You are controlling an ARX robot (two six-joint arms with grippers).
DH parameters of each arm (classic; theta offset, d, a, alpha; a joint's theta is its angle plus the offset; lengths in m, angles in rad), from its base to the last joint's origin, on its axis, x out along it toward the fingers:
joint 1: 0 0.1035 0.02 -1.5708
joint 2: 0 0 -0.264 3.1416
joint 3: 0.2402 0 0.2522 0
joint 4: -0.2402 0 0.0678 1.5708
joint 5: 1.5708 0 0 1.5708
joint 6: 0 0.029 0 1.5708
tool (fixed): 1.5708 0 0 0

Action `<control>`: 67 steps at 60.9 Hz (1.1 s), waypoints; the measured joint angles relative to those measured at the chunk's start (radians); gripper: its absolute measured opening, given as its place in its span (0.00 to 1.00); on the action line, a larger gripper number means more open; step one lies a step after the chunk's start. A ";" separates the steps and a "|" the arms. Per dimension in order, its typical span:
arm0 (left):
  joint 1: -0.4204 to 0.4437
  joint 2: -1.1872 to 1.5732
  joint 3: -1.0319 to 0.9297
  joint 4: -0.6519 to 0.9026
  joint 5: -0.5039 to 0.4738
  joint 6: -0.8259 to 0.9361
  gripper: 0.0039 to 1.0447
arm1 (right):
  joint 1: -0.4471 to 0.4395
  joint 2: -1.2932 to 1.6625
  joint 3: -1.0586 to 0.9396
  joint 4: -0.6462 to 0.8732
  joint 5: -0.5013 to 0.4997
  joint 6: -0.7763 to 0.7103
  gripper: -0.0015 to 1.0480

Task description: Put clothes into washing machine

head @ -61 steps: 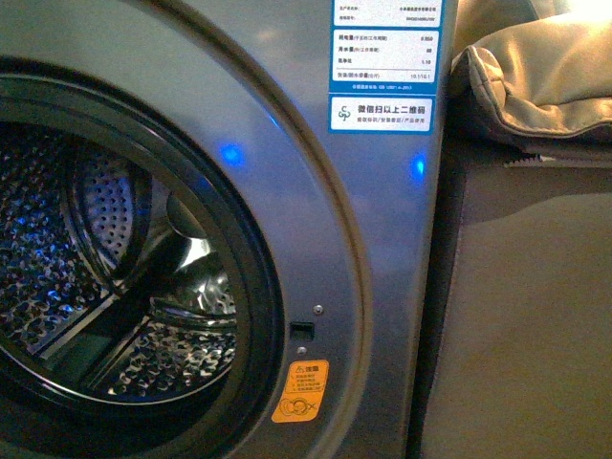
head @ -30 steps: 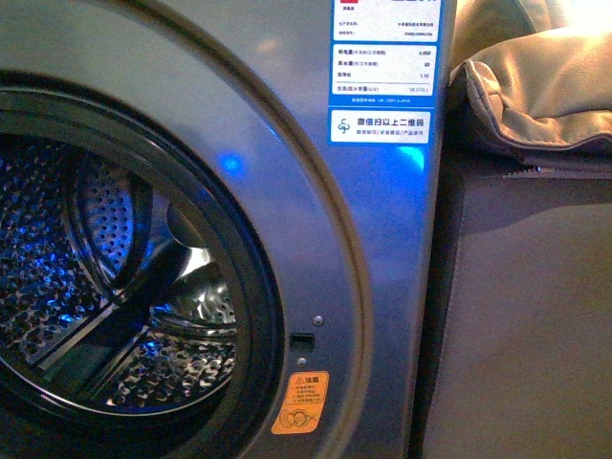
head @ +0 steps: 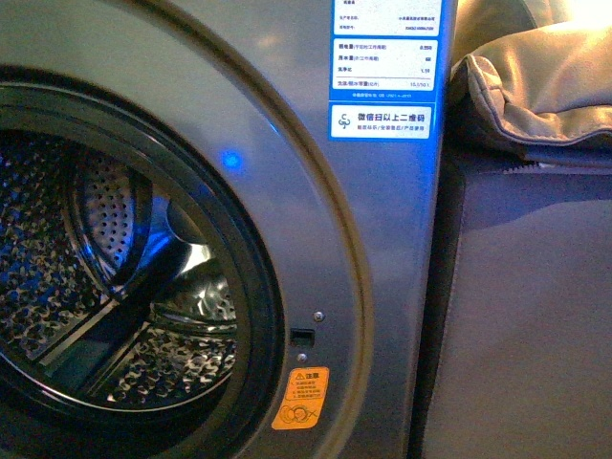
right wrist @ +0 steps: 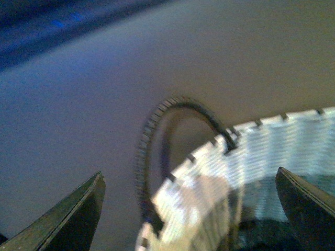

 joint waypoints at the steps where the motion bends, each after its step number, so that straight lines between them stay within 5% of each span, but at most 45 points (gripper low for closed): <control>1: 0.000 0.000 0.000 0.000 0.000 0.000 0.94 | -0.003 0.027 0.021 -0.050 0.016 -0.029 0.93; 10: 0.000 0.000 0.000 0.000 0.000 0.000 0.94 | -0.021 0.223 0.116 -0.267 0.094 -0.285 0.93; 21: 0.000 0.000 0.000 0.000 0.000 0.000 0.94 | -0.023 0.497 0.179 -0.220 0.206 -0.480 0.93; 67: 0.000 0.000 0.000 0.000 0.000 0.000 0.94 | 0.045 1.320 0.361 0.122 0.310 -0.516 0.93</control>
